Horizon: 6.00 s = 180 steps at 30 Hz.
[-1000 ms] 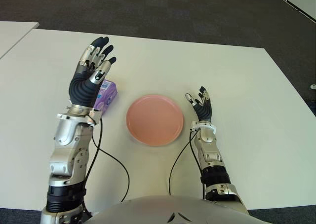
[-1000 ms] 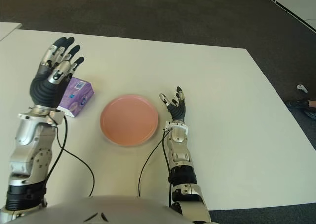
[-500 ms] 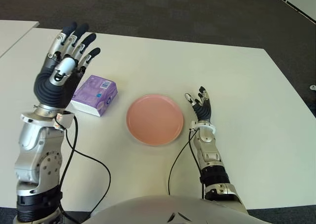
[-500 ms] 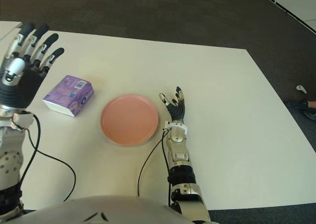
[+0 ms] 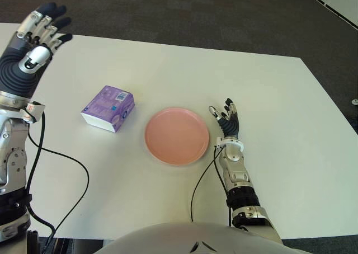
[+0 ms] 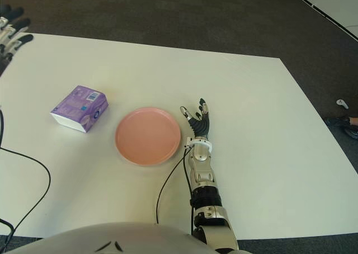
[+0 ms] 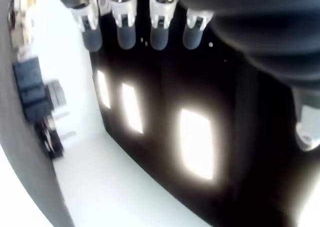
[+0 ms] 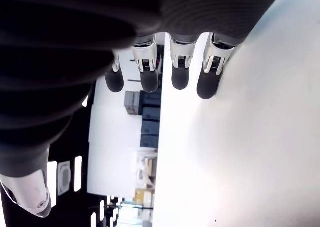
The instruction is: Put the tissue paper into the plate.
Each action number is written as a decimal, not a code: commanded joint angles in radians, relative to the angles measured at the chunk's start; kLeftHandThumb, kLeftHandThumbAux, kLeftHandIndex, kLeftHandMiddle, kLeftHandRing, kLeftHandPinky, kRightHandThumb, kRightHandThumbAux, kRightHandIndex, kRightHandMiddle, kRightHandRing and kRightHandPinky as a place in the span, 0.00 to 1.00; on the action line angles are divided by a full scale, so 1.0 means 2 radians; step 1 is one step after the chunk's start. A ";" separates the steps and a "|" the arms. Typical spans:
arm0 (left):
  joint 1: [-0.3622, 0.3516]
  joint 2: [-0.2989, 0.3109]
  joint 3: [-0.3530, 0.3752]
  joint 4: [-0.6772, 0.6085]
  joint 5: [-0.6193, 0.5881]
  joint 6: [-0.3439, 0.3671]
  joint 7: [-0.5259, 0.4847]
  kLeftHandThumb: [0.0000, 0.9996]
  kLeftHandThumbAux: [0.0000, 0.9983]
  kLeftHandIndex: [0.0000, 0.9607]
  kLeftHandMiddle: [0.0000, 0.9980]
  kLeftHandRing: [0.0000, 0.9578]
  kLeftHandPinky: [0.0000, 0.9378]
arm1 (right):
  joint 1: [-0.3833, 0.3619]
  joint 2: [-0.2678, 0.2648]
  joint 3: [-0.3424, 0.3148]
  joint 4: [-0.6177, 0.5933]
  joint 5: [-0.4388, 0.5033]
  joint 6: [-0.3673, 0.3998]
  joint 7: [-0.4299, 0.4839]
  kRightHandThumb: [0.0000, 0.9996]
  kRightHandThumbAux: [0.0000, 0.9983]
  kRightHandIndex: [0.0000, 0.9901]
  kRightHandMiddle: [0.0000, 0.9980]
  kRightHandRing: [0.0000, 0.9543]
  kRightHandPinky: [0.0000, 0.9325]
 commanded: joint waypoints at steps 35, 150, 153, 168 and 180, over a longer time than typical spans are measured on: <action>-0.235 0.210 -0.353 0.566 0.650 -0.312 0.312 0.35 0.14 0.00 0.00 0.00 0.00 | 0.014 -0.001 -0.003 0.074 0.008 0.016 0.018 0.17 0.67 0.05 0.04 0.05 0.10; -0.225 0.273 -0.408 0.463 0.723 -0.374 0.321 0.26 0.11 0.00 0.00 0.00 0.00 | 0.020 -0.009 -0.005 0.042 0.011 0.055 0.031 0.19 0.63 0.07 0.06 0.05 0.10; -0.230 0.270 -0.414 0.467 0.730 -0.370 0.328 0.26 0.11 0.00 0.00 0.00 0.00 | 0.020 -0.009 -0.005 0.042 0.010 0.055 0.031 0.19 0.63 0.07 0.06 0.05 0.10; -0.249 0.246 -0.449 0.503 0.753 -0.363 0.370 0.29 0.11 0.00 0.00 0.00 0.00 | 0.024 -0.010 -0.004 0.041 0.012 0.047 0.035 0.18 0.66 0.07 0.05 0.05 0.09; -0.260 0.237 -0.464 0.513 0.749 -0.375 0.374 0.29 0.10 0.00 0.00 0.00 0.00 | 0.028 -0.008 -0.003 0.037 0.013 0.045 0.037 0.16 0.69 0.06 0.05 0.05 0.09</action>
